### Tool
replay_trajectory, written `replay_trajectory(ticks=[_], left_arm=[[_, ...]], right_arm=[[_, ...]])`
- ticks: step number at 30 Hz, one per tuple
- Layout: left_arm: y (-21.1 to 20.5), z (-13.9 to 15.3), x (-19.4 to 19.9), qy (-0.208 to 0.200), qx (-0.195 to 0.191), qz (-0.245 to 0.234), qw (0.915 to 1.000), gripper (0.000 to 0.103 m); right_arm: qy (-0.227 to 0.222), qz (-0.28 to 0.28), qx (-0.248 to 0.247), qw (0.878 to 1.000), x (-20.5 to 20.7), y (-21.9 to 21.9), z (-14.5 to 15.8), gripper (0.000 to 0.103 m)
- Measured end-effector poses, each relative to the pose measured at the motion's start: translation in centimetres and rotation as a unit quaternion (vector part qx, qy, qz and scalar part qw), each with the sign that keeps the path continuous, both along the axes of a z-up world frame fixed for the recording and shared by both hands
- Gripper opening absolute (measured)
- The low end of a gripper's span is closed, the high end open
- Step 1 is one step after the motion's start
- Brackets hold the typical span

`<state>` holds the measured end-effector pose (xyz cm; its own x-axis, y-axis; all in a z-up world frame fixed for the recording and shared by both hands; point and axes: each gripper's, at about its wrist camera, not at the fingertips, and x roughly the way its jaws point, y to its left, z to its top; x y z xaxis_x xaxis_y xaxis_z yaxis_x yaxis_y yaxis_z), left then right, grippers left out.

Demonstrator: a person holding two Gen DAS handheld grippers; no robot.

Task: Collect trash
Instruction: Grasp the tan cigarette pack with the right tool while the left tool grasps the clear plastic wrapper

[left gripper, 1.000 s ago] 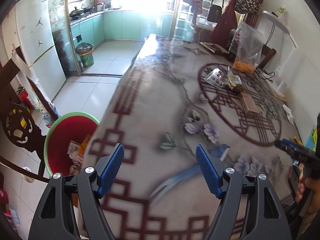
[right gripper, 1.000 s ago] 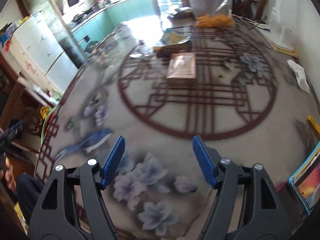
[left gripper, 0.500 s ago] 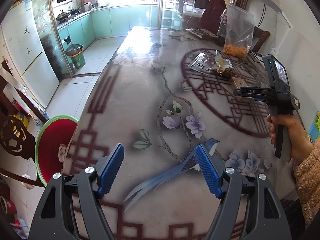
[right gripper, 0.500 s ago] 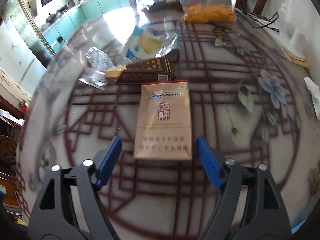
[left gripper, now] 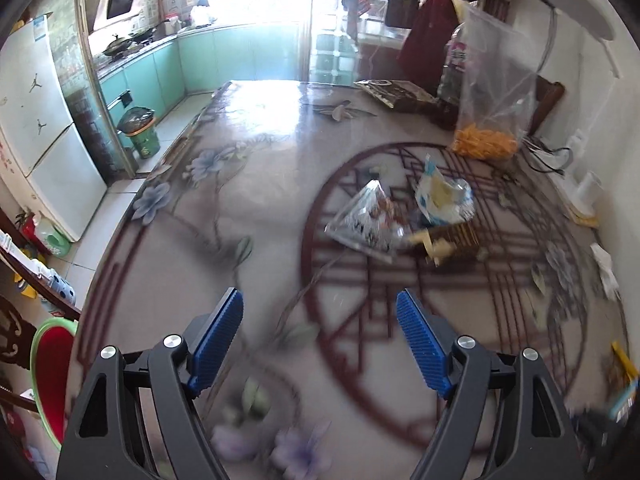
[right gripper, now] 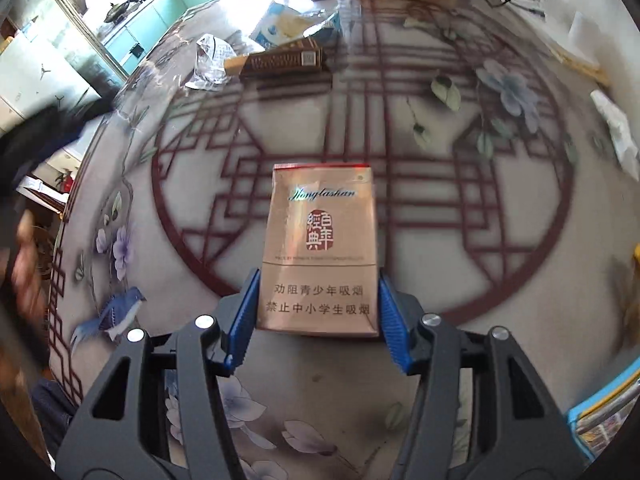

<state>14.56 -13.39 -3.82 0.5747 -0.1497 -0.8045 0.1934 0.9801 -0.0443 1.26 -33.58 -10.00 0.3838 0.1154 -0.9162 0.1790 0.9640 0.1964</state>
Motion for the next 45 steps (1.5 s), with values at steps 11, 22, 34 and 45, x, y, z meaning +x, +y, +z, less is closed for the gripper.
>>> replay_trajectory(ticks=[11, 22, 34, 45], left_arm=[[-4.3, -2.0, 6.4, 0.001, 0.024, 0.031, 0.9992, 0.076], [-5.6, -5.9, 8.7, 0.067, 0.024, 0.023, 0.9972, 0.031], [-5.4, -2.3, 8.4, -0.001, -0.027, 0.014, 0.9995, 0.068], [-6.5, -1.9, 11.1, -0.025, -0.039, 0.062, 0.9970, 0.071]], right_arm=[[-0.047, 0.037, 0.031, 0.998, 0.1, 1.4, 2.5, 0.054], [-0.057, 0.036, 0.023, 0.997, 0.2, 1.3, 2.8, 0.054], [-0.054, 0.034, 0.032, 0.997, 0.3, 1.3, 2.5, 0.054], [-0.059, 0.035, 0.028, 0.997, 0.5, 1.3, 2.8, 0.054]])
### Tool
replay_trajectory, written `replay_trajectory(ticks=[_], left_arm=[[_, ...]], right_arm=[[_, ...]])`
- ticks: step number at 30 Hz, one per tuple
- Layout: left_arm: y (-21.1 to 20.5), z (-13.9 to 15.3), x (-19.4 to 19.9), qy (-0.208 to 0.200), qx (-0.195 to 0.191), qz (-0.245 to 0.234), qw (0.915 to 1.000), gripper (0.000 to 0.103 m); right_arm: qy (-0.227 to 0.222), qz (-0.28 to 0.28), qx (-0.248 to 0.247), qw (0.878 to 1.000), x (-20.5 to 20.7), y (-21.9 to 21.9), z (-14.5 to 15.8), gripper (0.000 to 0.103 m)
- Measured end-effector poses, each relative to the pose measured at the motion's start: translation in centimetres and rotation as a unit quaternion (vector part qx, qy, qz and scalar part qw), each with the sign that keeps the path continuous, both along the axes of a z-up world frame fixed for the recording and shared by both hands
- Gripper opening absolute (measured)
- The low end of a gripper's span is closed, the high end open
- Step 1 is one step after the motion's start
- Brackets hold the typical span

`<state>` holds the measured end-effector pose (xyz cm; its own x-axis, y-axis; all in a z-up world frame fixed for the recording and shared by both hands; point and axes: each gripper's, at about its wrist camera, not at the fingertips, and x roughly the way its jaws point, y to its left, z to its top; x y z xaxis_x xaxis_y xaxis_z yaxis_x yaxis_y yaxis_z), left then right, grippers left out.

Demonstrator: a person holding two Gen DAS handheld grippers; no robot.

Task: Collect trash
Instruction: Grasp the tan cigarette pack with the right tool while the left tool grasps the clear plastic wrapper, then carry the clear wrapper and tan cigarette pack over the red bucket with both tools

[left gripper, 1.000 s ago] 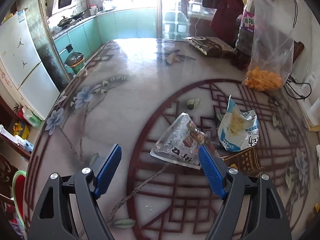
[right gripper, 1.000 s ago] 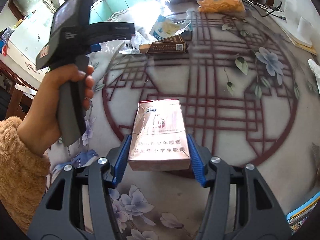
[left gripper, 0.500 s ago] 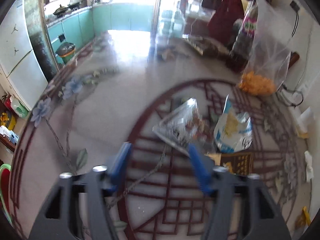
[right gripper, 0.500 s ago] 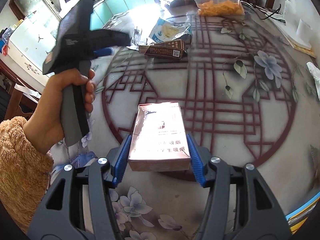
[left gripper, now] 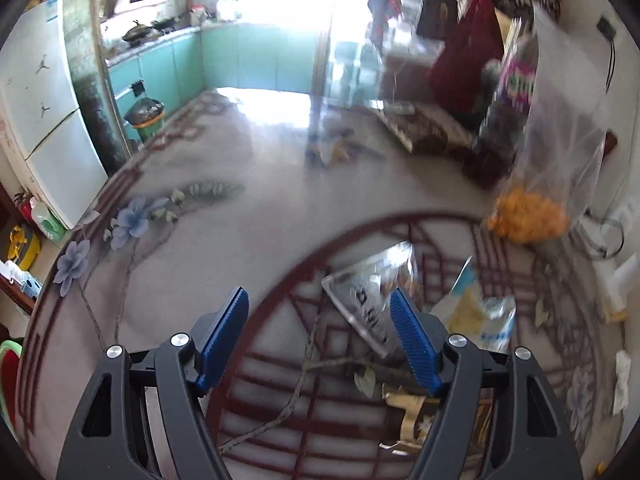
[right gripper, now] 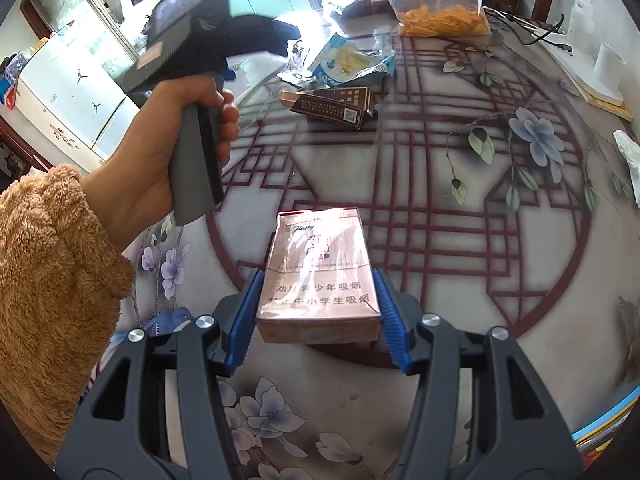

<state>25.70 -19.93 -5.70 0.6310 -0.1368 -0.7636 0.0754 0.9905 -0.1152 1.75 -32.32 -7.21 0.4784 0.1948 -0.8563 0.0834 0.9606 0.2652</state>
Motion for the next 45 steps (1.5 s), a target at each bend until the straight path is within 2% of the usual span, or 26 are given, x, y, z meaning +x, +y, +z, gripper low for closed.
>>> replay_trajectory(ticks=[1, 3, 4, 7, 8, 10, 11, 12, 13, 14, 19, 22, 26, 29, 32, 36, 40, 45], left_arm=[[0.1, 0.3, 0.0, -0.009, -0.007, 0.003, 0.9999, 0.073], [-0.2, 0.6, 0.4, -0.014, -0.010, -0.003, 0.9998, 0.087], [-0.6, 0.5, 0.8, -0.010, -0.004, -0.009, 0.9999, 0.088], [-2.7, -0.4, 2.5, 0.010, 0.067, -0.013, 0.9976, 0.088], [-3.2, -0.8, 2.9, 0.016, 0.078, -0.016, 0.9967, 0.088], [-3.5, -0.8, 3.2, 0.011, 0.071, -0.018, 0.9972, 0.081], [-3.8, -0.8, 3.3, 0.009, 0.067, -0.022, 0.9975, 0.068], [-4.1, -1.0, 3.4, 0.018, 0.072, -0.027, 0.9969, 0.044], [-4.4, -1.4, 3.6, 0.034, 0.075, -0.035, 0.9960, 0.029], [-4.5, -1.7, 3.8, 0.049, 0.076, -0.040, 0.9951, 0.022], [-3.6, -1.0, 2.6, 0.032, 0.059, -0.055, 0.9962, 0.016], [-2.1, 0.0, 1.0, 0.035, 0.033, -0.064, 0.9968, 0.010], [1.4, 1.4, -2.6, 0.036, 0.019, -0.076, 0.9963, 0.009], [5.2, 2.5, -6.8, 0.037, 0.019, -0.090, 0.9951, 0.009], [9.1, 3.2, -11.7, 0.041, 0.016, -0.098, 0.9942, 0.009], [14.2, 3.8, -19.1, 0.059, -0.005, -0.103, 0.9929, 0.009], [17.2, 3.8, -25.1, 0.055, -0.007, -0.105, 0.9930, 0.009], [19.4, 2.6, -29.7, 0.069, -0.025, -0.101, 0.9922, 0.009]], right_arm=[[0.001, 0.000, 0.001, 1.000, 0.0, 0.0, -0.1, 0.054], [0.002, 0.001, 0.002, 1.000, 0.1, 0.1, -0.1, 0.054], [0.003, 0.003, 0.002, 1.000, 0.1, 0.2, -0.2, 0.054], [0.001, 0.006, 0.003, 1.000, 0.1, 0.4, -0.1, 0.054], [0.000, 0.006, 0.003, 1.000, 0.1, 0.5, 0.0, 0.054], [-0.002, 0.006, 0.003, 1.000, 0.1, 0.4, 0.1, 0.054], [-0.004, 0.006, 0.004, 1.000, 0.1, 0.4, 0.2, 0.054], [-0.004, 0.006, 0.004, 1.000, 0.1, 0.4, 0.2, 0.054], [-0.005, 0.007, 0.004, 1.000, 0.1, 0.4, 0.3, 0.054], [-0.006, 0.010, 0.004, 1.000, 0.1, 0.6, 0.3, 0.054], [-0.006, 0.014, 0.003, 1.000, 0.1, 0.8, 0.3, 0.054], [-0.009, 0.019, 0.001, 1.000, 0.2, 1.1, 0.5, 0.054], [-0.011, 0.025, -0.011, 1.000, 0.0, 1.7, 0.5, 0.054], [-0.004, 0.025, -0.015, 1.000, -0.2, 2.1, 0.3, 0.054], [-0.010, 0.029, -0.007, 1.000, -0.9, 2.4, 0.7, 0.054], [-0.024, 0.045, -0.006, 0.999, -2.2, 3.5, 1.6, 0.053], [-0.037, 0.055, -0.017, 0.998, -4.1, 5.5, 2.5, 0.053], [0.005, 0.060, -0.042, 0.997, -7.5, 7.8, 0.2, 0.053]])
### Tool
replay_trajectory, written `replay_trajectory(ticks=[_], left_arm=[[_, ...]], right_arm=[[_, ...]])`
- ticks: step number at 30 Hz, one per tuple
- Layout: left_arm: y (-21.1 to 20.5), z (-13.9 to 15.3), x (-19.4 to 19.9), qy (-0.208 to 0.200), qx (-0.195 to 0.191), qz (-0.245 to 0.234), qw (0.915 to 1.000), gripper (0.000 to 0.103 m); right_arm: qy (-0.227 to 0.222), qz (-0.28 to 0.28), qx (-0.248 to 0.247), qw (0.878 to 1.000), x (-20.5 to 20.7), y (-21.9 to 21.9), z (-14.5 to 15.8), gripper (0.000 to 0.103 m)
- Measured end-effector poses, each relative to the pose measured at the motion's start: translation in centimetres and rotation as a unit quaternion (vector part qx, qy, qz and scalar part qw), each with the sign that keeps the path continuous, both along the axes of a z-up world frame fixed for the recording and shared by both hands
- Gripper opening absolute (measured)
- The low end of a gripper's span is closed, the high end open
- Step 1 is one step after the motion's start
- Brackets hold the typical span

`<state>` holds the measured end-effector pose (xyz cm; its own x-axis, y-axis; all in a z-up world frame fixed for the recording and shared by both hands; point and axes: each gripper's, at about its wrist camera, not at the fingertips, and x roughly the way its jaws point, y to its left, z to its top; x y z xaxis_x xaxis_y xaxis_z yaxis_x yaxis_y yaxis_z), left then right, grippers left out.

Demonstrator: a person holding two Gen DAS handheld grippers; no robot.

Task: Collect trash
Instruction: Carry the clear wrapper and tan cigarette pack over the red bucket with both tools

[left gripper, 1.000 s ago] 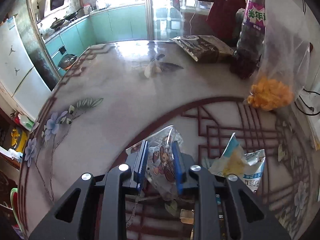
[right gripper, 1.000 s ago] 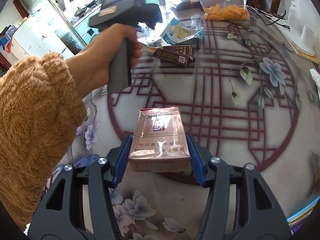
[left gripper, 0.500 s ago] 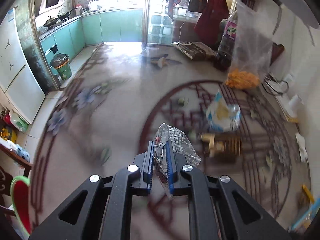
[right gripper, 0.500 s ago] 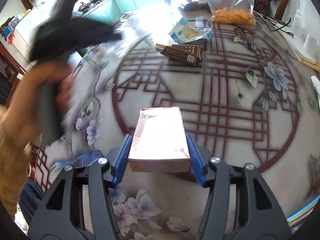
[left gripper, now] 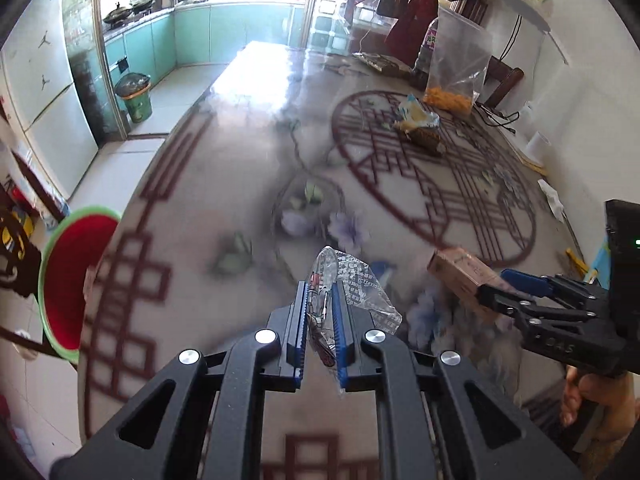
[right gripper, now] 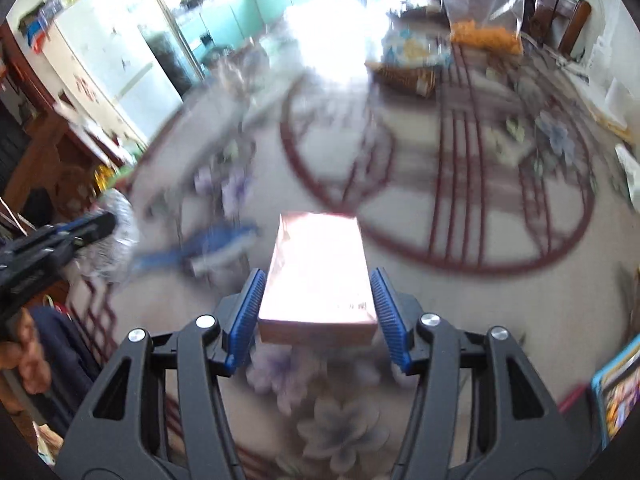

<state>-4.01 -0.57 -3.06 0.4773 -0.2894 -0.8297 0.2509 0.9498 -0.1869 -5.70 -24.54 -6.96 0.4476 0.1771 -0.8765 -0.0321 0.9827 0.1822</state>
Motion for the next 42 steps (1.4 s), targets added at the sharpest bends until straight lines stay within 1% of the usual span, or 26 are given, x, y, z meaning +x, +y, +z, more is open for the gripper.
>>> replay_trajectory(ticks=[2, 4, 5, 6, 7, 9, 11, 13, 14, 15, 16, 19, 21, 23, 27, 35, 42], left_arm=[[0.3, -0.5, -1.3, 0.004, -0.010, -0.003, 0.9999, 0.010], [0.3, -0.8, -2.4, 0.003, -0.010, -0.006, 0.9999, 0.010], [0.3, -0.9, -2.9, 0.004, -0.011, -0.008, 0.9999, 0.011], [0.4, -1.0, -3.3, 0.005, -0.012, -0.011, 0.9999, 0.011], [0.3, -1.1, -3.5, 0.005, -0.013, -0.014, 0.9998, 0.011], [0.2, -1.0, -3.8, 0.004, -0.011, -0.017, 0.9998, 0.012], [0.1, -0.8, -4.0, 0.002, -0.018, -0.020, 0.9996, 0.012], [0.1, -0.6, -4.2, -0.001, -0.021, -0.022, 0.9995, 0.012], [0.1, -0.5, -4.3, -0.003, -0.020, -0.023, 0.9995, 0.012], [0.2, -0.3, -4.5, -0.006, -0.019, -0.025, 0.9995, 0.012], [0.3, -0.2, -4.6, -0.008, -0.017, -0.026, 0.9995, 0.012], [0.6, 0.2, -4.7, -0.014, -0.011, -0.024, 0.9996, 0.012], [0.8, 0.6, -4.7, -0.018, -0.009, -0.021, 0.9996, 0.012], [1.1, 1.0, -4.6, -0.025, -0.007, -0.019, 0.9995, 0.012], [1.4, 1.6, -4.5, -0.035, -0.003, -0.017, 0.9992, 0.012], [2.8, 1.5, -3.9, -0.031, -0.012, -0.007, 0.9994, 0.012], [4.5, 1.9, -3.3, -0.033, -0.018, 0.007, 0.9993, 0.012]], right_arm=[[0.022, -0.005, 0.001, 1.000, -0.8, 0.1, -1.1, 0.053], [0.030, -0.011, -0.001, 0.999, -1.3, 0.1, -1.4, 0.054], [0.032, -0.013, -0.002, 0.999, -1.3, 0.2, -1.5, 0.060], [0.033, -0.015, -0.005, 0.999, -1.4, 0.3, -1.4, 0.071], [0.029, -0.020, -0.011, 0.999, -1.3, 0.5, -1.2, 0.075], [0.026, -0.015, -0.030, 0.999, -0.9, 1.0, -1.0, 0.076], [0.033, -0.003, -0.050, 0.998, -0.4, 1.9, -1.3, 0.076], [0.046, 0.007, -0.080, 0.996, 0.0, 2.8, -2.3, 0.075], [0.051, 0.007, -0.089, 0.995, 0.1, 3.0, -2.6, 0.067], [0.057, 0.006, -0.091, 0.994, 0.2, 3.1, -3.0, 0.053], [0.061, 0.002, -0.083, 0.995, 0.1, 3.1, -3.3, 0.053], [0.051, -0.005, -0.069, 0.996, -0.5, 3.2, -3.1, 0.052], [0.035, -0.011, -0.061, 0.997, -1.2, 3.3, -2.2, 0.052], [0.016, -0.021, -0.041, 0.999, -1.9, 3.2, -1.0, 0.052], [-0.005, -0.025, -0.012, 1.000, -2.8, 3.5, 0.9, 0.052], [-0.007, -0.013, 0.038, 0.999, -3.1, 5.3, 1.8, 0.052], [-0.015, 0.011, 0.048, 0.999, -3.1, 8.1, 2.8, 0.052]])
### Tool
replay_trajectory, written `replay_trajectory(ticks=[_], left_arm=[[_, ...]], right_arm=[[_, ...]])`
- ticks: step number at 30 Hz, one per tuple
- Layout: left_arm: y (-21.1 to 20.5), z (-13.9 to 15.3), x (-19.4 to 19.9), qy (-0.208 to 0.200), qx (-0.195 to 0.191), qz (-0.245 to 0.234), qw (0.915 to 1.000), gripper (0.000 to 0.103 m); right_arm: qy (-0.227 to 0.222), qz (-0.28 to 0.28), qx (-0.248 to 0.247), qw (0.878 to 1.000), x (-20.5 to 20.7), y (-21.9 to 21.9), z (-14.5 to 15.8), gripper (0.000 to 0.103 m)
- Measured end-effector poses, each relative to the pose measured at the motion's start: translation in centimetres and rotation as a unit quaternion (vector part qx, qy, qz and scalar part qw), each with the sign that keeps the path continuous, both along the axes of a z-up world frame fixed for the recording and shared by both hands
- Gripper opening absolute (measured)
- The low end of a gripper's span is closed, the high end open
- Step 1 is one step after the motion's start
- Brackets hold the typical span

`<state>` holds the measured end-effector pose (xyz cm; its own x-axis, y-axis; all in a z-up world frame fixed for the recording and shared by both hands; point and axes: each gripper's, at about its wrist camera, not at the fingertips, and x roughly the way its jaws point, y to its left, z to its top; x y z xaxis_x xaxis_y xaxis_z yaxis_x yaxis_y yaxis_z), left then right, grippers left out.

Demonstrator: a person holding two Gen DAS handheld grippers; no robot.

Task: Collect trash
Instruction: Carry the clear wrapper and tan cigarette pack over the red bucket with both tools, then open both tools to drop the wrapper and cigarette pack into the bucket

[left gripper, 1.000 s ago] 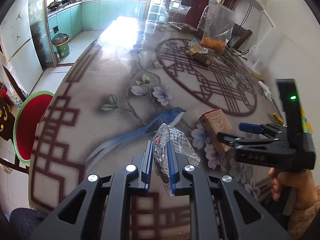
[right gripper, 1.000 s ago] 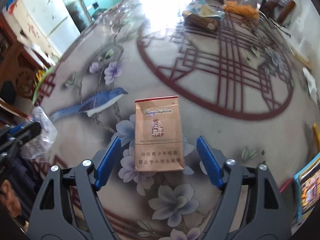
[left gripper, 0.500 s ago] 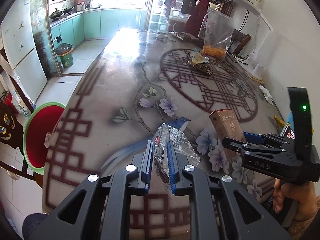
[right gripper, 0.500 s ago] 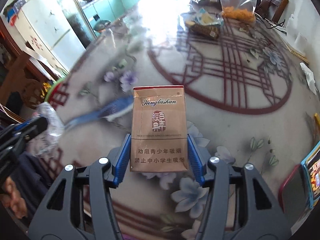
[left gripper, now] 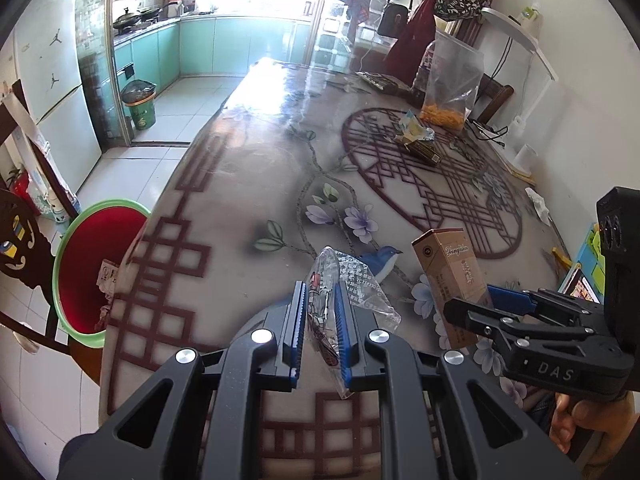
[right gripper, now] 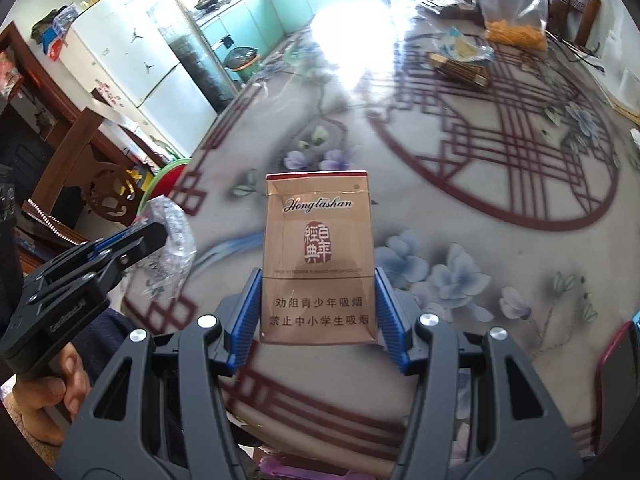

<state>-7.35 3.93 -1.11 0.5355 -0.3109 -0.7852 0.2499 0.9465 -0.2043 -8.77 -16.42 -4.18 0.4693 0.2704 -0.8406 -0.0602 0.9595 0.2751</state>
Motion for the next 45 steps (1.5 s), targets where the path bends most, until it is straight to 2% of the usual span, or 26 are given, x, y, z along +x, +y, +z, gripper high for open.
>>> replay_trajectory(ticks=[12, 16, 19, 25, 31, 39, 45], left_arm=[[5.4, 1.7, 2.1, -0.009, 0.003, 0.050, 0.9987, 0.013], [7.2, 2.3, 3.0, -0.017, 0.017, 0.062, 0.9978, 0.013], [8.3, 2.9, 3.6, -0.030, 0.041, 0.070, 0.9962, 0.013], [11.3, 3.5, 4.8, -0.035, 0.051, 0.085, 0.9945, 0.013], [15.4, 2.4, 5.9, -0.023, 0.055, 0.116, 0.9915, 0.013], [21.9, -0.5, 7.9, 0.007, 0.063, 0.177, 0.9823, 0.013], [24.8, -2.8, 9.1, 0.030, 0.067, 0.207, 0.9757, 0.013]], right_arm=[[-0.023, 0.044, 0.016, 0.999, 1.3, 3.8, 1.9, 0.052], [-0.028, 0.055, 0.017, 0.998, 2.0, 4.9, 2.4, 0.052], [-0.032, 0.064, 0.016, 0.997, 2.5, 5.7, 2.8, 0.052], [-0.044, 0.094, 0.010, 0.995, 3.9, 8.7, 4.1, 0.052], [-0.053, 0.130, -0.001, 0.990, 6.0, 12.7, 4.8, 0.052], [-0.039, 0.193, 0.003, 0.980, 9.5, 19.9, 4.3, 0.052], [-0.033, 0.235, -0.043, 0.971, 11.3, 25.4, 3.1, 0.052]])
